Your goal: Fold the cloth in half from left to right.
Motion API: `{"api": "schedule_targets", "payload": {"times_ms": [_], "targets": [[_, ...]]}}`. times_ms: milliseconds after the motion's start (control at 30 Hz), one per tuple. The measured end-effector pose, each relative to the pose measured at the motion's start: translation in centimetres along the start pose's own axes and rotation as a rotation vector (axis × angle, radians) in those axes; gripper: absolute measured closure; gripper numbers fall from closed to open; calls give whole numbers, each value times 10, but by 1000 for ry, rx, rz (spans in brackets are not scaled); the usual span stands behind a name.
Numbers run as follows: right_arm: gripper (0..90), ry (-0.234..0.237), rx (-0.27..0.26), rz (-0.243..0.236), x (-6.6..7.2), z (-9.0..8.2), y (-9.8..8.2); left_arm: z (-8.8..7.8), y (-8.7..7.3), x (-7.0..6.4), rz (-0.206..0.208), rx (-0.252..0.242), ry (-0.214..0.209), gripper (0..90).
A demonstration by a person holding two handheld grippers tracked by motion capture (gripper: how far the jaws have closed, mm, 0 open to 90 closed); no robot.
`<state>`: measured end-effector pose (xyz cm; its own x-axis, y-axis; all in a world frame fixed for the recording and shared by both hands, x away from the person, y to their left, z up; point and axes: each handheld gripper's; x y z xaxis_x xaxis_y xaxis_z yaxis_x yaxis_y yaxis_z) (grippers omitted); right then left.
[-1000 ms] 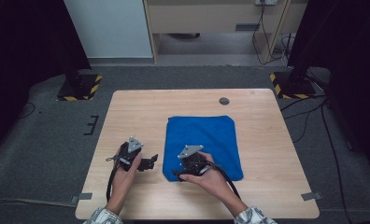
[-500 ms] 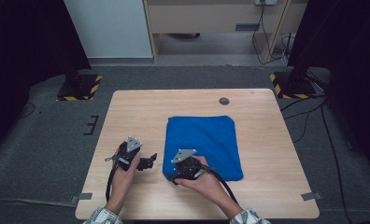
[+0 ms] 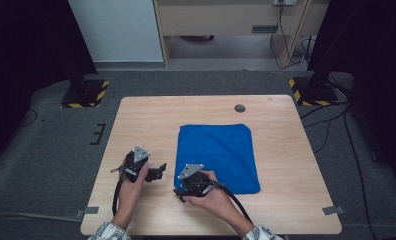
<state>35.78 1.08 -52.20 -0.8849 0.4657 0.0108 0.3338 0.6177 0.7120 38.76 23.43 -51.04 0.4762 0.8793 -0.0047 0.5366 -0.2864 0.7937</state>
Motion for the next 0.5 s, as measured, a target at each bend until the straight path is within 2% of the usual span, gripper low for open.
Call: {"api": "schedule_targets", "payload": {"times_ms": [100, 200, 300, 433, 500], "targets": [[377, 14, -5, 1, 4, 2, 1, 0, 0, 0, 2, 2, -1, 71], [403, 5, 10, -16, 8, 6, 1, 0, 0, 1, 1, 2, 0, 71], [474, 5, 14, -30, 11, 8, 1, 0, 0, 0, -3, 0, -1, 71], [656, -26, 8, -9, 8, 8, 1, 0, 1, 1, -11, -4, 0, 71], [770, -18, 8, 1, 6, 7, 1, 0, 3, 1, -29, -26, -14, 78]]}}
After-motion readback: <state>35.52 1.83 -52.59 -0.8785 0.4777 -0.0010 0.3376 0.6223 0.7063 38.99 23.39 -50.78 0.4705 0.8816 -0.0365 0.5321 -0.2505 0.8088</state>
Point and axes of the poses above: each handheld gripper's, and its own axes: z roughly forward along the jaws, y roughly out of its top, x roughly to its left, and after that the axes turned 1 degree about -z, right-handed
